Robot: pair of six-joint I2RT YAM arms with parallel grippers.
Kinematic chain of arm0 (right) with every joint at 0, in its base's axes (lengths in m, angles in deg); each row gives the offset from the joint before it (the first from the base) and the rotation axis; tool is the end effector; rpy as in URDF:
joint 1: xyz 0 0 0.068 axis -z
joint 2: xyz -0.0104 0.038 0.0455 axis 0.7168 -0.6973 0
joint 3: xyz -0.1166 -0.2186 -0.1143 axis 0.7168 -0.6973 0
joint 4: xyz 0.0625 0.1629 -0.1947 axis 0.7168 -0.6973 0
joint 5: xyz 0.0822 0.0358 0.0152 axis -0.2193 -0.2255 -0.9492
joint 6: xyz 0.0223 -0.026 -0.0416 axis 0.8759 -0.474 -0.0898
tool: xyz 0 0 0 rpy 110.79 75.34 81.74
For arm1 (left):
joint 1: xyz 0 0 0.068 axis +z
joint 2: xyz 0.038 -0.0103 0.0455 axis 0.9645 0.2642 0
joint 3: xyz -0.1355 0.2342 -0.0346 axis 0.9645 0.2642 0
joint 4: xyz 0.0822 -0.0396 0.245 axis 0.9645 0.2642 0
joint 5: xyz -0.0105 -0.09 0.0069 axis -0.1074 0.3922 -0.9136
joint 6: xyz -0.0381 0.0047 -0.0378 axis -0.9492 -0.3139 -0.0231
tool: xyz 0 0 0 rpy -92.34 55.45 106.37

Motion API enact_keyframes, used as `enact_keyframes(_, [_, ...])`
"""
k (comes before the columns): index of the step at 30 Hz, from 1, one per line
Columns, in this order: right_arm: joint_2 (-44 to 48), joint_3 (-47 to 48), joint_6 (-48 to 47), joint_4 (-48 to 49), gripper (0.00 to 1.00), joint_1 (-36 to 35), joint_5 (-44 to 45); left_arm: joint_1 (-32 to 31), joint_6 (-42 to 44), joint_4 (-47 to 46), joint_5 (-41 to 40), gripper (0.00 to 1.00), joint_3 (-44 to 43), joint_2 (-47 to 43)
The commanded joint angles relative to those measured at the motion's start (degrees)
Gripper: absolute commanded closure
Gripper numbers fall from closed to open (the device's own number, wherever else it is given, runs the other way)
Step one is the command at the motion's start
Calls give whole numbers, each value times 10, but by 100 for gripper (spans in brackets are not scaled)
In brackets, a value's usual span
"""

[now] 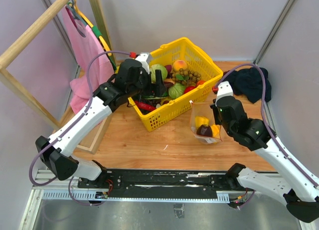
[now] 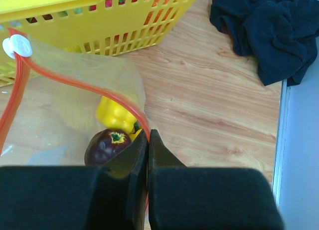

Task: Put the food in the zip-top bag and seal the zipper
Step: Pick up the fake vegetable from the bin.

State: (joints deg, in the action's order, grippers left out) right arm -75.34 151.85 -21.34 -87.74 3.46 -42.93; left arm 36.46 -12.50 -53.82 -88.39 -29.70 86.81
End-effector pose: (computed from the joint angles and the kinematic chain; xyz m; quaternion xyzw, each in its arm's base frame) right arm 0.1356 0.0990 0.3737 -0.1048 0.8376 0.0103 0.5360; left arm 0.2414 -0.1888 0.4054 0.1052 0.8474 -0.2546 0.4539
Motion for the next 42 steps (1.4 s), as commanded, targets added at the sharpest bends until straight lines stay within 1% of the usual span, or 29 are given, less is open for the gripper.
enact_keyframes(1, [10,-7,-7,21,99,7,-1,22,32,-16,-16,9,-1,19])
enact_keyframes(6, [8,-9,-9,22,99,7,-4,29,99,46,-47,8,-45,88])
enact_keyframes(11, [8,-14,-14,29,99,7,-9,29,187,107,-55,7,-97,155])
enact_keyframes(14, [7,-16,-14,31,99,7,-10,29,222,136,-59,7,-128,193])
enact_keyframes(22, [8,-22,-15,40,99,7,-16,30,346,197,-34,9,-148,270])
enact_keyframes(24, [7,-23,-16,40,99,7,-17,30,373,211,-23,9,-146,285])
enact_keyframes(27, [6,-23,-16,41,99,7,-19,30,411,222,-26,9,-138,301])
enact_keyframes(35, [2,-23,-14,44,99,7,-26,32,467,232,-20,12,-143,337])
enact_keyframes(42, [0,-23,-13,45,99,7,-30,37,487,249,12,21,-149,375])
